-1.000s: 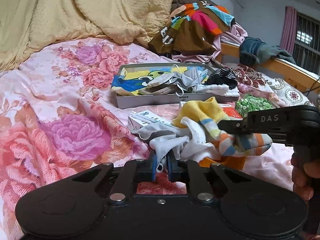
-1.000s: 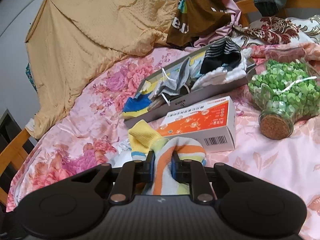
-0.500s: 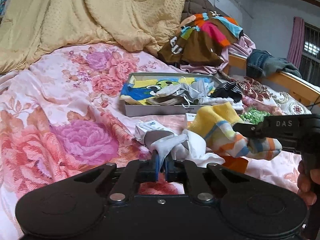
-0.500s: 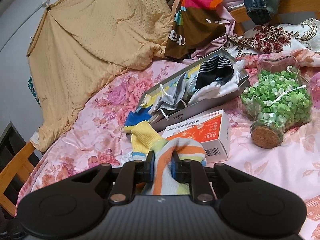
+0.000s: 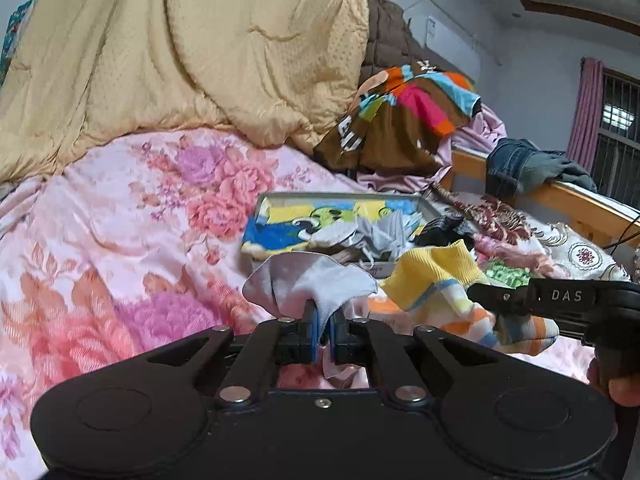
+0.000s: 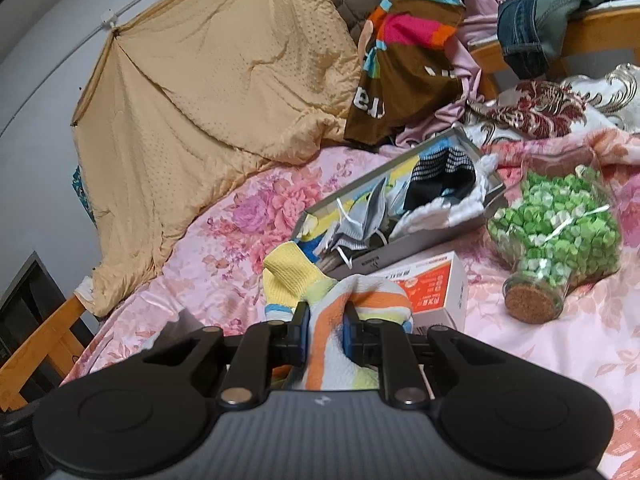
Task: Organize soft objects
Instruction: 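Lift and carry the grey cloth and striped sock with both tools over the painting tray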
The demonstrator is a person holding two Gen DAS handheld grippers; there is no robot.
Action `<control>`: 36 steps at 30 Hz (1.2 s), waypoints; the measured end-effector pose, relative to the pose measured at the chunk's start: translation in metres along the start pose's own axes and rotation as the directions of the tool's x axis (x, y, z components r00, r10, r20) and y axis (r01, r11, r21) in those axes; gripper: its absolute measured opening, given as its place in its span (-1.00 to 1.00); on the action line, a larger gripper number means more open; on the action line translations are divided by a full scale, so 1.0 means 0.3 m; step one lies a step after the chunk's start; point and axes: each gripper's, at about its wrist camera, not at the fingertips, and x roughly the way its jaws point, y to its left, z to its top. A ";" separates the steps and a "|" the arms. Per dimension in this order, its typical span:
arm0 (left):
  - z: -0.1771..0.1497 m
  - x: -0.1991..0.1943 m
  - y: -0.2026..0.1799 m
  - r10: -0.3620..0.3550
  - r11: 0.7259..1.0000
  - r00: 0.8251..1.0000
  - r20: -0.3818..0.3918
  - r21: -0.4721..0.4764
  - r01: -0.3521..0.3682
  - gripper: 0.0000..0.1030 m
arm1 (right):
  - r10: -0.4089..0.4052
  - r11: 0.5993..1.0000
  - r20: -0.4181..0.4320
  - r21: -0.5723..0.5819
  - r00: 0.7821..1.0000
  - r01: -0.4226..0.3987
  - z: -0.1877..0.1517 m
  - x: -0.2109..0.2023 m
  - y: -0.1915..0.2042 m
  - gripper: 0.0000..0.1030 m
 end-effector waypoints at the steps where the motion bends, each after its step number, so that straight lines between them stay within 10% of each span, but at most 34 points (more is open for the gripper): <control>1: 0.007 0.004 -0.006 -0.008 1.000 1.000 0.007 0.005 0.008 -0.91 | 0.001 1.000 0.005 -0.002 1.000 -0.001 0.003 -0.006 -0.001 -0.65; 18: 0.220 0.155 -0.065 -0.080 0.996 0.989 0.122 0.038 0.076 -0.90 | 0.013 0.997 0.070 -0.075 0.997 -0.008 0.115 0.064 -0.011 -0.65; 36: 0.529 0.741 -0.234 0.000 0.998 0.998 0.057 -0.070 0.004 -0.90 | -0.093 0.991 0.117 -0.090 0.989 0.104 0.544 0.417 -0.227 -0.63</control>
